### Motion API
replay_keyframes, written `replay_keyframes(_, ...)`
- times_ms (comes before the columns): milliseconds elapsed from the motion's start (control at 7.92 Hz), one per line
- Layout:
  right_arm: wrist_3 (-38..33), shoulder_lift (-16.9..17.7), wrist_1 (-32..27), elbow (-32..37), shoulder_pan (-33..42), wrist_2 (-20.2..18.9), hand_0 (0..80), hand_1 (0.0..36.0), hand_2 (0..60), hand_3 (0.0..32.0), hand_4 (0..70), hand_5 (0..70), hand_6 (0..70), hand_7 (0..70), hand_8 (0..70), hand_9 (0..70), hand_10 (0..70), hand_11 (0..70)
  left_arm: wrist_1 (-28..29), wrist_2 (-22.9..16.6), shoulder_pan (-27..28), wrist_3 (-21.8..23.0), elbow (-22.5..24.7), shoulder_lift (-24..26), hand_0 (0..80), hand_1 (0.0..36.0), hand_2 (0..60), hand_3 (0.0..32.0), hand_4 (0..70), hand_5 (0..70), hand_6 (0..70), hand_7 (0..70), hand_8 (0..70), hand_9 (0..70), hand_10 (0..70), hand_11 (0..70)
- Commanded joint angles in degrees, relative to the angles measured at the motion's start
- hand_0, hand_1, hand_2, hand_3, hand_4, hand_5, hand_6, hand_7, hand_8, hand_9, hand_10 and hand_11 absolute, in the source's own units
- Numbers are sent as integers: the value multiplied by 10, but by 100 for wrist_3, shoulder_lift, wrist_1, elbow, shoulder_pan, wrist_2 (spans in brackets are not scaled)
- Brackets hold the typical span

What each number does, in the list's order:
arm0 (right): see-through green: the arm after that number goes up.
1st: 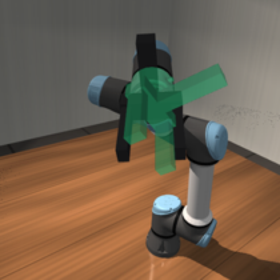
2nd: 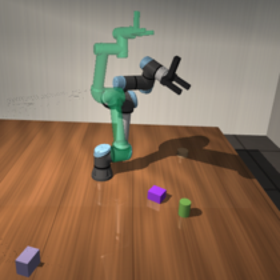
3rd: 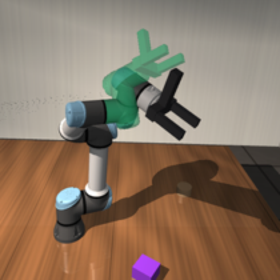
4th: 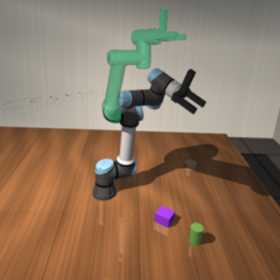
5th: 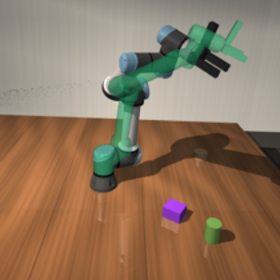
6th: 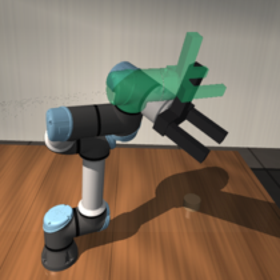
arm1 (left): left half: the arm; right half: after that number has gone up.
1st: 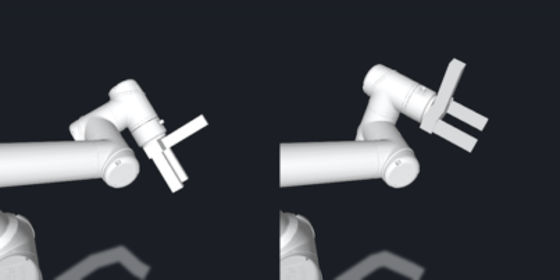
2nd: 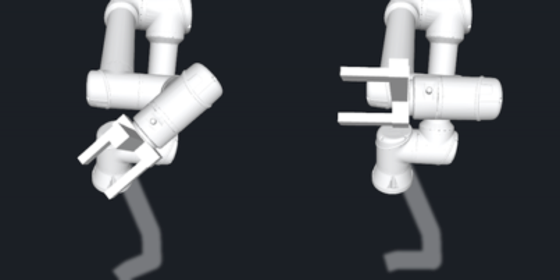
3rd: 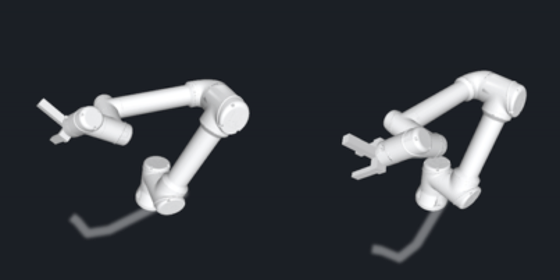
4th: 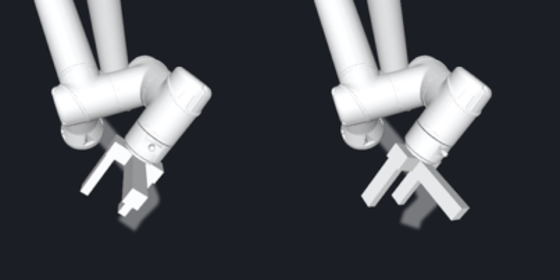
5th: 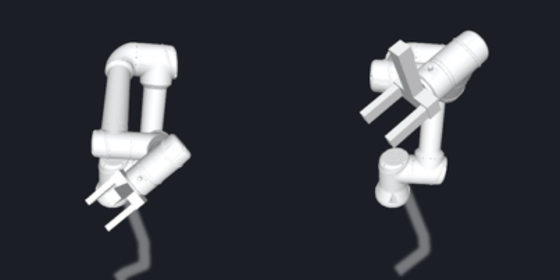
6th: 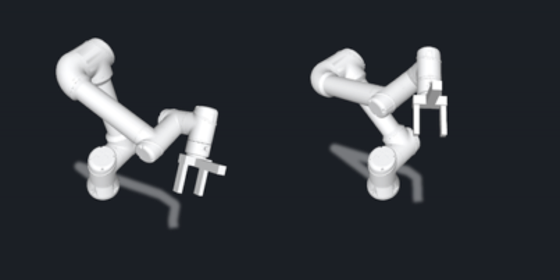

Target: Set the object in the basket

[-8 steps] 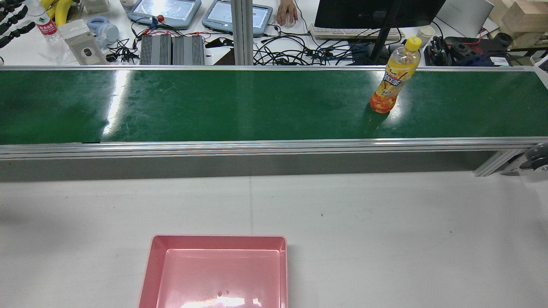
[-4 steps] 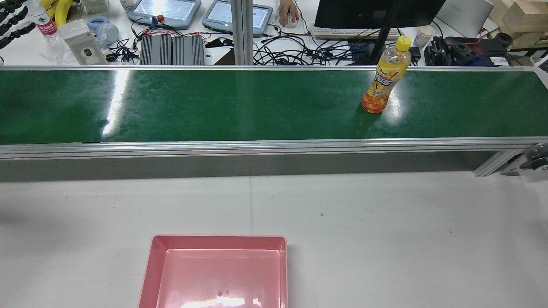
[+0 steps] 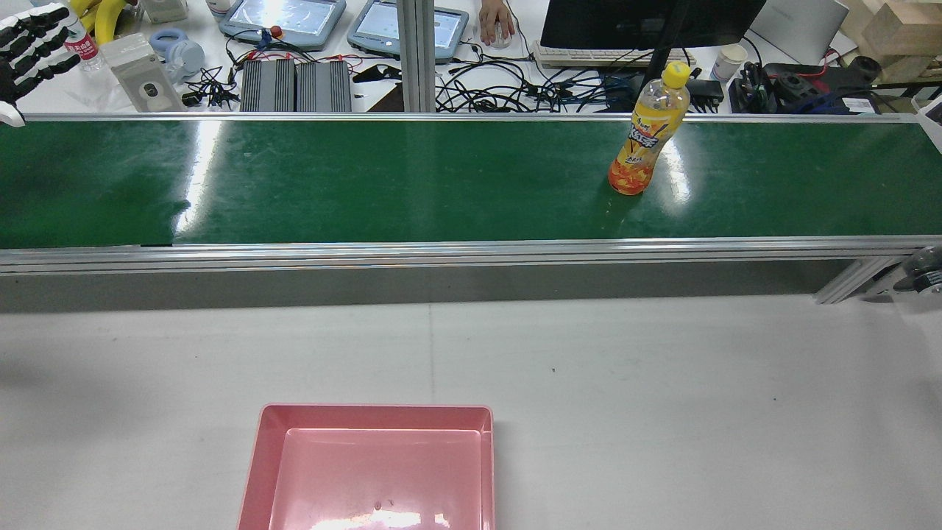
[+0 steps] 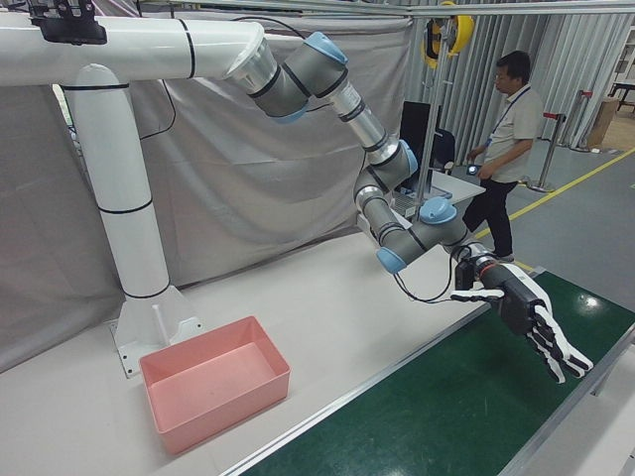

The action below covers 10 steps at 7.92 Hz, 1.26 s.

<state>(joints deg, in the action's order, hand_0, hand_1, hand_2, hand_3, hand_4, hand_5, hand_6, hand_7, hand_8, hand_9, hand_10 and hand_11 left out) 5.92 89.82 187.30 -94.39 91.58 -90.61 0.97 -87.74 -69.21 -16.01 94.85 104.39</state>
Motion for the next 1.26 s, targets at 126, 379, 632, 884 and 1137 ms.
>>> replay_keyframes(126,5,0,0,0,-8,0,0,0,0,0,0,0,0,0,0,0,0,0,0,3,48,1,8,2,575,74,0,6,85,127,0,0,23,16,52,92)
replay_keyframes(379,-3,0,0,-9,0,0,0,0,0,0,0,0,0,0,0,0,0,0,0,-6,48,-8,34,11,578,76,0,10,86,126,0,0,23,17,49,88)
replay_keyframes(632,5,0,0,-9,0,0,0,0,0,0,0,0,0,0,0,0,0,0,-9,-6,39,-8,52,20,580,77,0,8,87,128,0,0,23,16,50,89)
replay_keyframes(884,5,0,0,-9,0,0,0,0,0,0,0,0,0,0,0,0,0,0,-9,-6,48,-8,52,20,585,73,0,6,87,126,0,0,24,17,48,86)
replay_keyframes(1137,-3,0,0,-9,0,0,0,0,0,0,0,0,0,0,0,0,0,0,-9,-6,48,-8,52,29,589,81,0,4,91,126,0,0,25,18,48,87)
